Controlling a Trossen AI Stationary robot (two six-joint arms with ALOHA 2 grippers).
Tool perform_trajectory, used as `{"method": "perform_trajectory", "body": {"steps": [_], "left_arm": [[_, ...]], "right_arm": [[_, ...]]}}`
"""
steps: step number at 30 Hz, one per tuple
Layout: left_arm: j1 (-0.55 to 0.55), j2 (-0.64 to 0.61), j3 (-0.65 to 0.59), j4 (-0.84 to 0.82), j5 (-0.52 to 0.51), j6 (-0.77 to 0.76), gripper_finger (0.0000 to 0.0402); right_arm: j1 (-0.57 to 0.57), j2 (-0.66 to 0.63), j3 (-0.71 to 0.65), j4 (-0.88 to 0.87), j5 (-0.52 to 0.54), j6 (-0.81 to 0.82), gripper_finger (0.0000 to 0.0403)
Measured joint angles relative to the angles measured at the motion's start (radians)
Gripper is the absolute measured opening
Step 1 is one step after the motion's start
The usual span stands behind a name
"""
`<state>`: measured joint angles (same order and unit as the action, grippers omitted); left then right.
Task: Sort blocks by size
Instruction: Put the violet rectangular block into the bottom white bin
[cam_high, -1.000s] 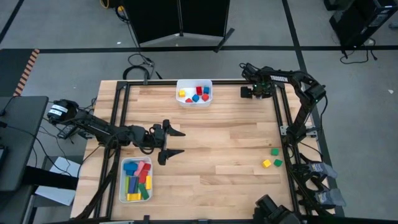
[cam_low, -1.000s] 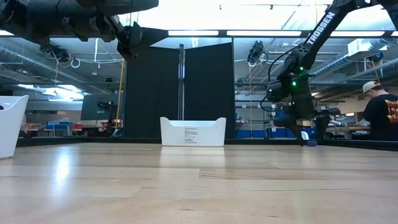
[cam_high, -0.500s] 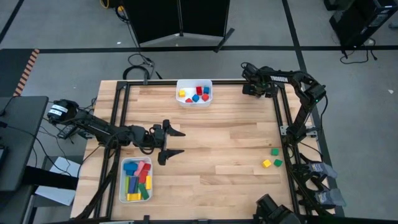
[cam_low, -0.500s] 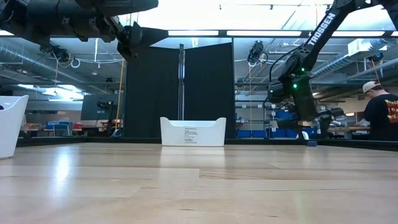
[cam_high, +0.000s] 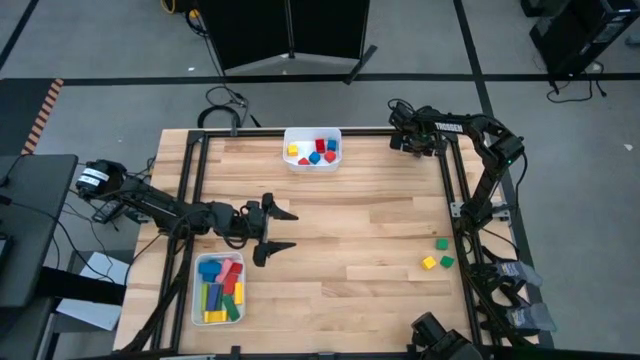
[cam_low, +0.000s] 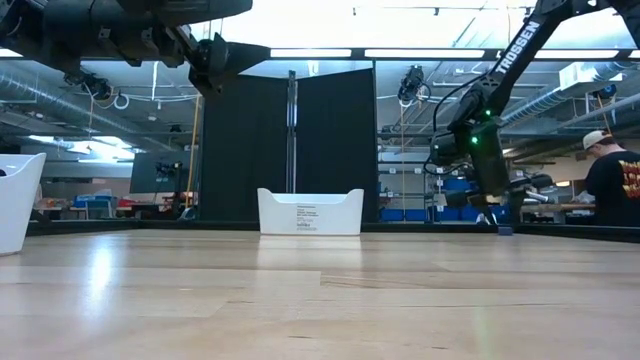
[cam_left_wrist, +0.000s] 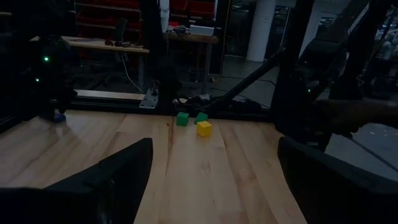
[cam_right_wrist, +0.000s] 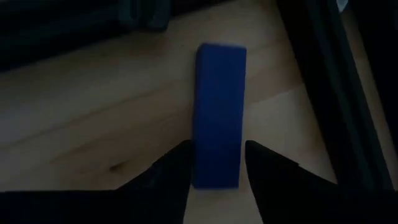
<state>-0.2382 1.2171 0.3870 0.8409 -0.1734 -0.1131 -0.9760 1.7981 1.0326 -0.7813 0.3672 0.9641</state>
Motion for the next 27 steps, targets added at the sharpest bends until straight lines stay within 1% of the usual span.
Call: {"method": "perform_trajectory", "body": {"steps": [5,9,17,22,27], "left_arm": [[0.000,0.000,0.000,0.000,0.000,-0.001,0.0353],[0.000,0.000,0.000,0.000,0.000,-0.016,0.0353],[0.000,0.000,0.000,0.001,0.000,-0.022,0.0353],[0.000,0.000,0.000,0.001,0.000,-0.022,0.0353],[0.000,0.000,0.000,0.001,0.000,-0.022,0.0353]], "right_arm": [[0.014,0.000,-0.015,0.016,0.042,0.001,0.0129],[0.018,0.000,-0.016,0.017,0.048,-0.003,0.0119],[0.034,-0.001,-0.029,0.022,0.045,-0.022,0.0137],[0.036,-0.001,-0.031,0.013,-0.008,-0.037,0.0158],[0.038,-0.001,-0.031,0.006,-0.019,-0.045,0.0158]]}}
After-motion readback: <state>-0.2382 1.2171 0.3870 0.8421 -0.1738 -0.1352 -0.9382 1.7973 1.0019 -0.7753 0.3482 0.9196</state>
